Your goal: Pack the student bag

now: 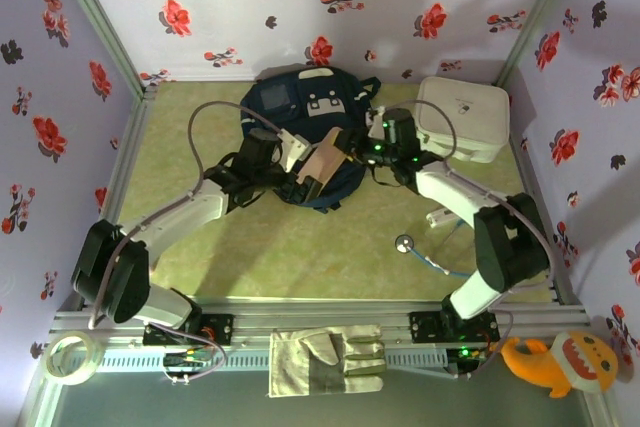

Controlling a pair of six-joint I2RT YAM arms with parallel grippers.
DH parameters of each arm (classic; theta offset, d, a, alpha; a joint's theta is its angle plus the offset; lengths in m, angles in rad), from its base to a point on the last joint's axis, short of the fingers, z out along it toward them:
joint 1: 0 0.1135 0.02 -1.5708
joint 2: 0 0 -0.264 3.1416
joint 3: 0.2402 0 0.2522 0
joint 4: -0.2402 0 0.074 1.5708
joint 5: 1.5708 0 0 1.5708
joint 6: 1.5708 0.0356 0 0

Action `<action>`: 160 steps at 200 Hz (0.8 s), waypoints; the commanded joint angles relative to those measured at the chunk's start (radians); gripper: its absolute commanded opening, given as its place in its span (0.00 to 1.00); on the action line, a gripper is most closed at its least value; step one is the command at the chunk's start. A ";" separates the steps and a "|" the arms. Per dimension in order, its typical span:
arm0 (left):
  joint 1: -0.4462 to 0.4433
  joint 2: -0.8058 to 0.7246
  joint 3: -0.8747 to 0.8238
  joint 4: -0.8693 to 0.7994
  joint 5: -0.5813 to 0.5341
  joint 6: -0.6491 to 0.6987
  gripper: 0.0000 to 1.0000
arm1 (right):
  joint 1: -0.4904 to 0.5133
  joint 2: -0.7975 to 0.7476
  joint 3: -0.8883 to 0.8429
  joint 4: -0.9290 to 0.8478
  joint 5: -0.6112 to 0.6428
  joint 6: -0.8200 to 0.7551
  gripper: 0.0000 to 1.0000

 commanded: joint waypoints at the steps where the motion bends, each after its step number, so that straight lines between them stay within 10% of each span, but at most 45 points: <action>1: -0.001 -0.005 0.027 0.014 -0.013 0.066 1.00 | -0.061 -0.105 -0.041 0.016 0.100 -0.014 0.27; 67: 0.009 0.258 0.232 -0.078 0.007 0.399 0.82 | -0.186 -0.306 -0.144 -0.203 0.290 -0.091 0.28; 160: 0.029 0.564 0.511 -0.219 -0.106 0.516 0.56 | -0.232 -0.406 -0.240 -0.195 0.283 -0.043 0.31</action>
